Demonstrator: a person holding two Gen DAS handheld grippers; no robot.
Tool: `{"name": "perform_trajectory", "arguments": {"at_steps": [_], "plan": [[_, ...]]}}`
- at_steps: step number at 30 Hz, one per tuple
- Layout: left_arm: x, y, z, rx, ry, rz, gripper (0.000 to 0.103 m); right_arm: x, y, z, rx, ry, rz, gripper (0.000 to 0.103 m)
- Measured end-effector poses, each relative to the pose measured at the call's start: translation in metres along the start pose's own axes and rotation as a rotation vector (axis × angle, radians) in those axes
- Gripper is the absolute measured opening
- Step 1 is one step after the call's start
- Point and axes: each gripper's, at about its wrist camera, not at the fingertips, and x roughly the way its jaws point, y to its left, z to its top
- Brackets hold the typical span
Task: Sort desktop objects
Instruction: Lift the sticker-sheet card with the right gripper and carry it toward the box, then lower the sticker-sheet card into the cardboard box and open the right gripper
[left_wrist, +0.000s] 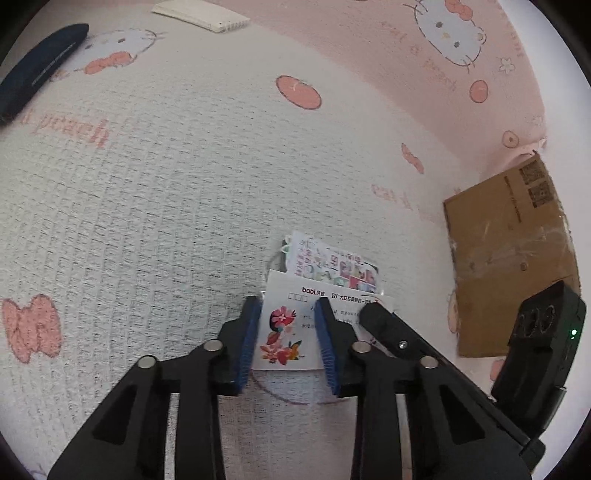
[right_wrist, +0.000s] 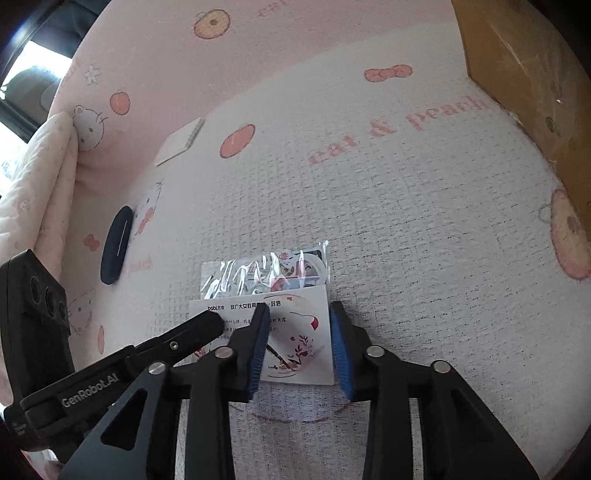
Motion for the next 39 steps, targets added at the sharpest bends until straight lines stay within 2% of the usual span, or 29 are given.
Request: {"name": "perform_trajectory", "arguments": {"at_steps": [3, 7, 17, 23, 30, 39], "plan": [[-0.006, -0.004, -0.002, 0.027, -0.02, 0.008, 0.026, -0.004, 0.001, 0.0, 0.002, -0.008, -0.021, 0.025], [-0.017, -0.017, -0.003, 0.094, -0.056, 0.016, 0.025, -0.017, 0.007, -0.002, -0.02, -0.044, -0.052, 0.025], [-0.054, -0.042, 0.002, 0.136, -0.131, -0.059, 0.025, -0.071, 0.03, 0.009, -0.068, -0.161, -0.099, 0.025], [-0.087, -0.066, 0.007, 0.151, -0.191, -0.11, 0.025, -0.11, 0.039, 0.02, -0.062, -0.227, -0.08, 0.025], [-0.122, -0.114, 0.011, 0.217, -0.258, -0.175, 0.025, -0.172, 0.046, 0.027, -0.08, -0.336, -0.118, 0.025], [-0.15, -0.189, 0.012, 0.321, -0.297, -0.277, 0.025, -0.253, 0.029, 0.038, -0.043, -0.485, -0.155, 0.025]]}}
